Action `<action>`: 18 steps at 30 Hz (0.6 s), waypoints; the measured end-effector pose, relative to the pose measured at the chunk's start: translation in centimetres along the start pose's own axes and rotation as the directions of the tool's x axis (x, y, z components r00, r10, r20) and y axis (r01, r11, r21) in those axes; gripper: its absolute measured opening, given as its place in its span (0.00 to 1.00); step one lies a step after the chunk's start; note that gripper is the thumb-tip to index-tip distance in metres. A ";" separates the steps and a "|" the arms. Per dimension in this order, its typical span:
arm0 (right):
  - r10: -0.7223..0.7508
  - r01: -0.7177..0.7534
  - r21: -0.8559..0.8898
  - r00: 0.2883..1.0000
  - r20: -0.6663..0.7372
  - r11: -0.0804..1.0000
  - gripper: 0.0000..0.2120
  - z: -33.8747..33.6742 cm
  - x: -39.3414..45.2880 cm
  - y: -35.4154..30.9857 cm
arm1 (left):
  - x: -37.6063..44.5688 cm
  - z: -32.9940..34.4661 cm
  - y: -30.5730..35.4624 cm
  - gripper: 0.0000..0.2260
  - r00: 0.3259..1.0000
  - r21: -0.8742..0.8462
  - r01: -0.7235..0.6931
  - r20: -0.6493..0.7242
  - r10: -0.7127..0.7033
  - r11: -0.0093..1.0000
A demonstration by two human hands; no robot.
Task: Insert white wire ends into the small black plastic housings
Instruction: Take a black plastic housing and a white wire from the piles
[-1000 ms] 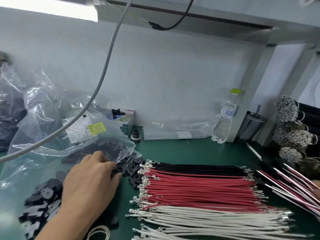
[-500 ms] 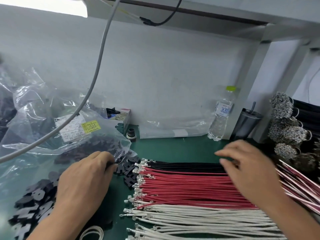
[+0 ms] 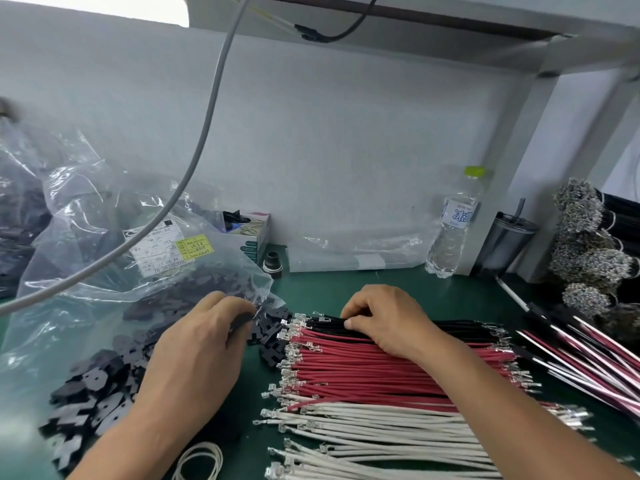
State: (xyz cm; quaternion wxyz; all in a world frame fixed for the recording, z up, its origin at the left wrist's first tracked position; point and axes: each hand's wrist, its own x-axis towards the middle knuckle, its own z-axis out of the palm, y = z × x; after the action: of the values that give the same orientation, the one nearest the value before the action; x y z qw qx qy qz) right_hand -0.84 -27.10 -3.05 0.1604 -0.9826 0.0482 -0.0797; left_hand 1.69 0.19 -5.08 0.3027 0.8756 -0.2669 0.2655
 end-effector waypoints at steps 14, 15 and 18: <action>0.007 -0.006 -0.014 0.999 0.033 1.000 0.04 -0.4 0.1 -0.1 | -0.3 -0.6 1.1 0.13 1.000 -0.115 -0.009 -0.021 0.006 0.993; 0.000 0.000 -0.026 1.000 0.029 1.000 0.03 -0.5 0.2 -0.1 | -0.3 -0.5 1.1 0.16 1.000 -0.103 -0.001 -0.009 0.000 0.995; -0.053 0.049 -0.074 0.998 -0.045 0.996 0.04 -0.6 0.2 -0.2 | -0.2 -0.5 1.2 0.16 1.000 -0.099 -0.005 0.006 0.006 0.995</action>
State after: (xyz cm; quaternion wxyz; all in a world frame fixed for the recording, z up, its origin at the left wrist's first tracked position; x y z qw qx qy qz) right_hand -0.71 -27.07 -2.43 0.1212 -0.9866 0.0298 -0.1049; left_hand 0.65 -0.25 -4.41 0.3440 0.8597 -0.2829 0.2500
